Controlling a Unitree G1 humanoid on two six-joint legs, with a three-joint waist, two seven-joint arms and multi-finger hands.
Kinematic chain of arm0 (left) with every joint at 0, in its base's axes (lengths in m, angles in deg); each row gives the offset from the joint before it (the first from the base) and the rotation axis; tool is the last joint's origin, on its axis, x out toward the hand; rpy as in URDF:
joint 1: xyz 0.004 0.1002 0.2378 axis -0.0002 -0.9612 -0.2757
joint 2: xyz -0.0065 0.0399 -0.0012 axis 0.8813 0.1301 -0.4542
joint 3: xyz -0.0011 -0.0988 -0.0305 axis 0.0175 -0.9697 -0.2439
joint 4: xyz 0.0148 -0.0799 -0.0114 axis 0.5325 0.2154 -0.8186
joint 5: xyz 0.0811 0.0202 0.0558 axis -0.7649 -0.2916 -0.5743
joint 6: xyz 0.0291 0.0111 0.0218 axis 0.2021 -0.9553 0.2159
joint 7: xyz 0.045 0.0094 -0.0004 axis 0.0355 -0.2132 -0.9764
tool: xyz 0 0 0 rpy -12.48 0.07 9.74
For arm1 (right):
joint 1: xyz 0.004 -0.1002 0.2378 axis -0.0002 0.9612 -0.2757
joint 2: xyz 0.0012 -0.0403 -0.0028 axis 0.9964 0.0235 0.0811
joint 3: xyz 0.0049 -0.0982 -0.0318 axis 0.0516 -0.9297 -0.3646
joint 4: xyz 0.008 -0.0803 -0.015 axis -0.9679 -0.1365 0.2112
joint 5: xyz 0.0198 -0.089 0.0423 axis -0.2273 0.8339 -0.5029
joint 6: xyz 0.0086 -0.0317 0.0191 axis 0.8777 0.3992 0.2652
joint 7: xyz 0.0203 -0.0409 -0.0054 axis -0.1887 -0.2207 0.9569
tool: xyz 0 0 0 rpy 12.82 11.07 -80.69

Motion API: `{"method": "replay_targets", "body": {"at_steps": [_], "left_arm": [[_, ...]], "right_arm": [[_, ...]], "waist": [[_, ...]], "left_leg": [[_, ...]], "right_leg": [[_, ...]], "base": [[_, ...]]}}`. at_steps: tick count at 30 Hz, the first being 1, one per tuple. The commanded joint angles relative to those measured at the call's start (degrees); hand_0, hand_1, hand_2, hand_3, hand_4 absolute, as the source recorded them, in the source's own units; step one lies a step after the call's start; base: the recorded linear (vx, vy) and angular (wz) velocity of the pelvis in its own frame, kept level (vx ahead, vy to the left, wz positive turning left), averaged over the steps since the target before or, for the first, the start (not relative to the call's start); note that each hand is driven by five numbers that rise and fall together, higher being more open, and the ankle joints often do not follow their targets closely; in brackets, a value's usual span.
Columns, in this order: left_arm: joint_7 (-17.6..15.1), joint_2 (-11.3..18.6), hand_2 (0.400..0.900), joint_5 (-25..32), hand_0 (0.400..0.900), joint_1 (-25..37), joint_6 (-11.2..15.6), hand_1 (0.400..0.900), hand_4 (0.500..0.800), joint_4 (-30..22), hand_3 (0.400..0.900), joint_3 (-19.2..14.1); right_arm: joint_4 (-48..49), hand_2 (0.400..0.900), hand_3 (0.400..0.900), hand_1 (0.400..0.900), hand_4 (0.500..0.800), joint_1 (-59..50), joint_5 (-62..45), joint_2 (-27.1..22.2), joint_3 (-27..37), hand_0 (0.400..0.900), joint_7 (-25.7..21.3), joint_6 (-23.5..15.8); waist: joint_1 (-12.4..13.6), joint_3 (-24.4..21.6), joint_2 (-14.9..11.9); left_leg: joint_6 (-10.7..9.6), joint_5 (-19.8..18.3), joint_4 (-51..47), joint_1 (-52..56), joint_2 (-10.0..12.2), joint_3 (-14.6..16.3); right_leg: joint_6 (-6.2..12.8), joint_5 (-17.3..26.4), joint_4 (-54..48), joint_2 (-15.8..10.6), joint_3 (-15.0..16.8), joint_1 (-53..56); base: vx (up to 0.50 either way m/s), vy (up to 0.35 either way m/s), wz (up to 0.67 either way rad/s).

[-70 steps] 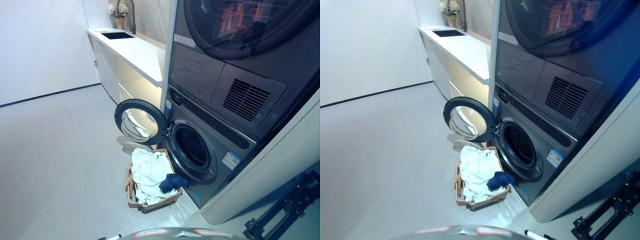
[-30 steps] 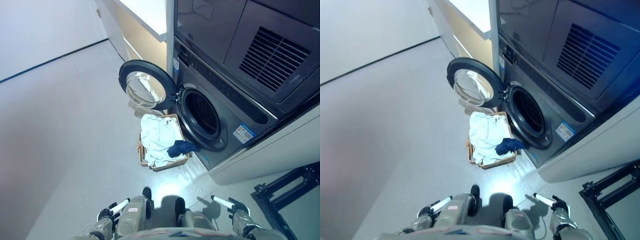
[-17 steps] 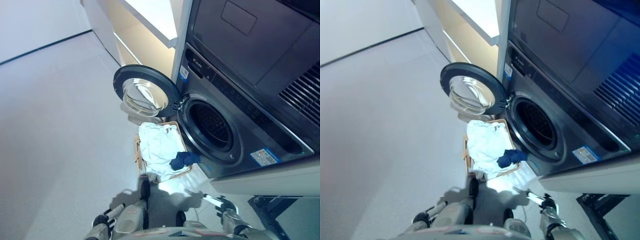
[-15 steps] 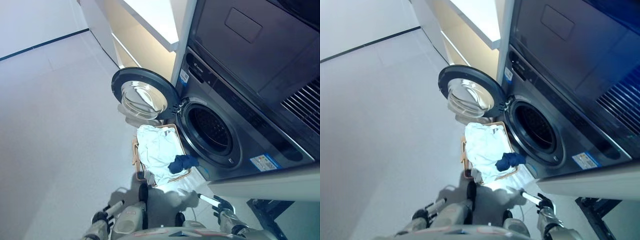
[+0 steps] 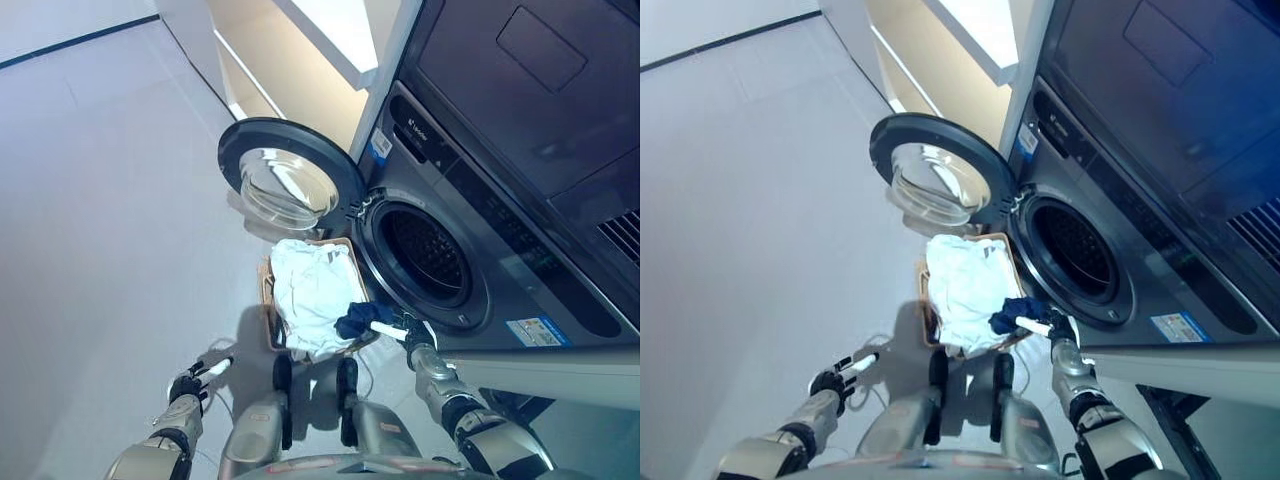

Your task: Put the clothes in the basket into the washing machine.

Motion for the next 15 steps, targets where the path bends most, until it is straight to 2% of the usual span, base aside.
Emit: {"method": "replay_targets", "body": {"at_steps": [1,3,5,8,12,15], "left_arm": [[-2.12,-0.8,0.9,1.39,0.9,2.03,1.64,0.9,0.8,-0.36,0.9,-0.1],[-2.93,-1.15,0.9,3.2,0.9,2.98,2.41,0.9,0.8,-1.34,0.9,-0.11],[-3.2,-1.53,0.9,4.0,0.9,4.23,2.82,0.9,0.8,-1.73,0.9,0.72],[-4.44,-2.24,0.9,5.07,0.9,6.22,3.87,0.9,0.8,-3.45,0.9,1.94],[-6.73,-1.95,0.9,7.76,0.9,10.47,6.95,0.9,0.8,-8.71,0.9,3.85],[-7.63,-1.58,0.9,9.07,0.9,12.58,8.38,0.9,0.8,-12.07,0.9,4.85]], "right_arm": [[5.68,0.9,0.9,0.9,0.8,-4.45,8.01,-5.61,-2.99,0.9,-3.8,-1.16],[7.51,0.9,0.9,0.9,0.8,-7.15,10.56,-6.95,-5.05,0.9,-4.68,-1.15],[5.24,0.9,0.9,0.9,0.8,-10.93,14.32,-8.18,-8.1,0.9,-5.16,-0.17],[5.15,0.9,0.9,0.9,0.8,-15.61,22.87,-10.93,-12.7,0.9,-8.95,0.76],[6.38,0.9,0.9,0.9,0.8,-22.19,31.23,-15.78,-16.45,0.9,-16.27,0.29],[5.99,0.9,0.9,0.9,0.8,-25.42,34.69,-17.34,-17.87,0.9,-20.01,0.81]], "waist": [[-0.35,2.82,2.84],[-0.44,3.8,3.33],[-0.23,4.92,3.92],[-0.24,7.54,4.79],[-0.23,11.51,6.73],[-0.35,11.9,7.81]], "left_leg": [[-4.11,-6.57,4.13,-3.12,-0.12,-2.6],[-4.64,-5.94,4.31,-5.61,0.05,-3.13],[-5.01,-5.6,5.03,-8.28,0.15,-3.56],[-5.44,-5.45,7.74,-13.18,0.18,-4.11],[-5.72,-6.05,13.85,-21.93,-0.28,-4.42],[-5.93,-6.84,18.0,-28.04,-0.74,-4.67]], "right_leg": [[-0.26,0.48,3.29,2.27,1.09,-0.69],[-0.59,0.62,3.49,2.26,0.94,-2.9],[-0.98,0.47,4.49,2.64,0.62,-5.58],[-1.38,-0.26,7.3,3.1,0.38,-10.54],[-1.81,-2.3,15.46,2.79,-0.36,-20.1],[-2.04,-3.88,20.81,2.19,-0.63,-26.46]], "base": [[0.0,-0.154,0.2],[-0.02,-0.152,0.16],[-0.02,-0.154,0.09],[-0.03,-0.124,0.04],[-0.07,-0.068,0.12],[-0.03,-0.04,0.18]]}}
